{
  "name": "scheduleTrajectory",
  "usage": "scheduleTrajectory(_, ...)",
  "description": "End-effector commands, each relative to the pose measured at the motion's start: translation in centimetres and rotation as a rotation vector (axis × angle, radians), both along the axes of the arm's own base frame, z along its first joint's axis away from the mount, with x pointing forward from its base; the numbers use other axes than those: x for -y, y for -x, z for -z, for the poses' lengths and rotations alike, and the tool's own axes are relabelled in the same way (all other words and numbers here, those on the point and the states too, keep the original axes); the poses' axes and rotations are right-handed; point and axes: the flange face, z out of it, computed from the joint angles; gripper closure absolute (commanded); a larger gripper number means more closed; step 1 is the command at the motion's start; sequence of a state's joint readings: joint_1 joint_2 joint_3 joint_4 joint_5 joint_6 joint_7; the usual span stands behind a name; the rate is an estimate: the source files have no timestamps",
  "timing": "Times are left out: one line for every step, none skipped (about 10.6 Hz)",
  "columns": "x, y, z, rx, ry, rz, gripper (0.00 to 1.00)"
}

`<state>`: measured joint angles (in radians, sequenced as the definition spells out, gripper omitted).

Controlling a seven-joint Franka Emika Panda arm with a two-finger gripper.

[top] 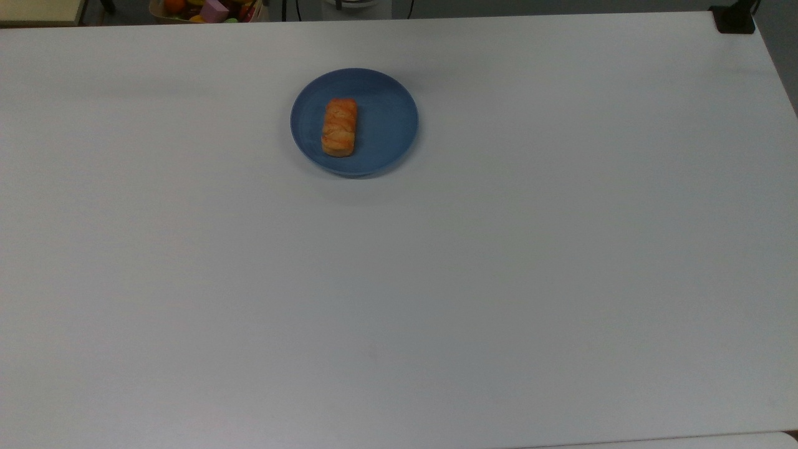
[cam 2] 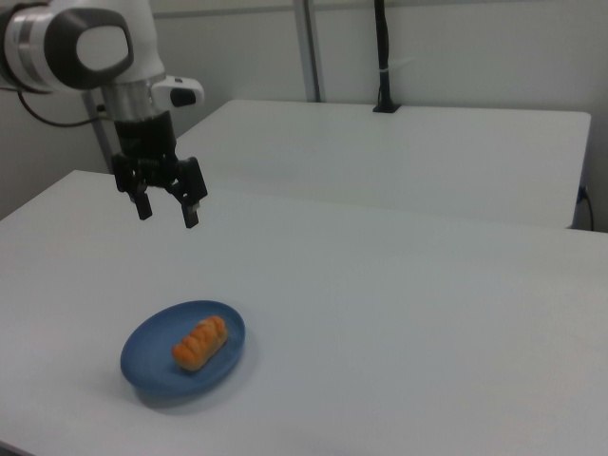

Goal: Put the bread on the table
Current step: 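Move the gripper down toward the orange bread roll on the blue plate, then close the gripper around the orange bread roll on the plate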

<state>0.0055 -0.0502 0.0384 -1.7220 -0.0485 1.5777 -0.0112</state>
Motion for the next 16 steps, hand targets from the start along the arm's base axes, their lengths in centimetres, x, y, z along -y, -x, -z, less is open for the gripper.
scheduleTrajectory(-2.2, 0.5, 4.4, 0.042, -0.014, 0.024, 0.00)
scheduleTrajectory(-2.5, 0.4, 6.4, 0.068, -0.014, 0.063, 0.00)
scheduleTrajectory(-2.5, 0.4, 8.5, 0.080, -0.015, 0.075, 0.00)
scheduleTrajectory(-2.4, 0.5, 10.1, 0.086, -0.016, 0.081, 0.00)
scheduleTrajectory(-2.4, 0.5, 11.5, 0.106, -0.018, 0.126, 0.00)
scheduleTrajectory(-2.4, 0.6, 13.0, 0.120, -0.019, 0.174, 0.00)
scheduleTrajectory(-2.4, 1.0, 14.5, 0.119, -0.018, 0.176, 0.00)
scheduleTrajectory(-2.4, 1.3, 15.9, 0.123, -0.019, 0.174, 0.00)
scheduleTrajectory(-2.3, 1.5, 17.3, 0.133, -0.023, 0.175, 0.00)
scheduleTrajectory(-2.4, 1.5, 18.7, 0.136, -0.024, 0.172, 0.00)
scheduleTrajectory(-2.4, 1.5, 20.0, 0.136, -0.026, 0.171, 0.00)
scheduleTrajectory(-2.4, 1.5, 21.0, 0.136, -0.027, 0.170, 0.00)
scheduleTrajectory(-2.5, 1.5, 22.1, 0.129, -0.027, 0.168, 0.00)
scheduleTrajectory(-2.6, 1.4, 23.1, 0.126, -0.028, 0.167, 0.02)
scheduleTrajectory(-2.9, 1.3, 24.3, 0.117, -0.026, 0.160, 0.03)
scheduleTrajectory(-2.9, 1.2, 25.2, 0.111, -0.019, 0.153, 0.04)
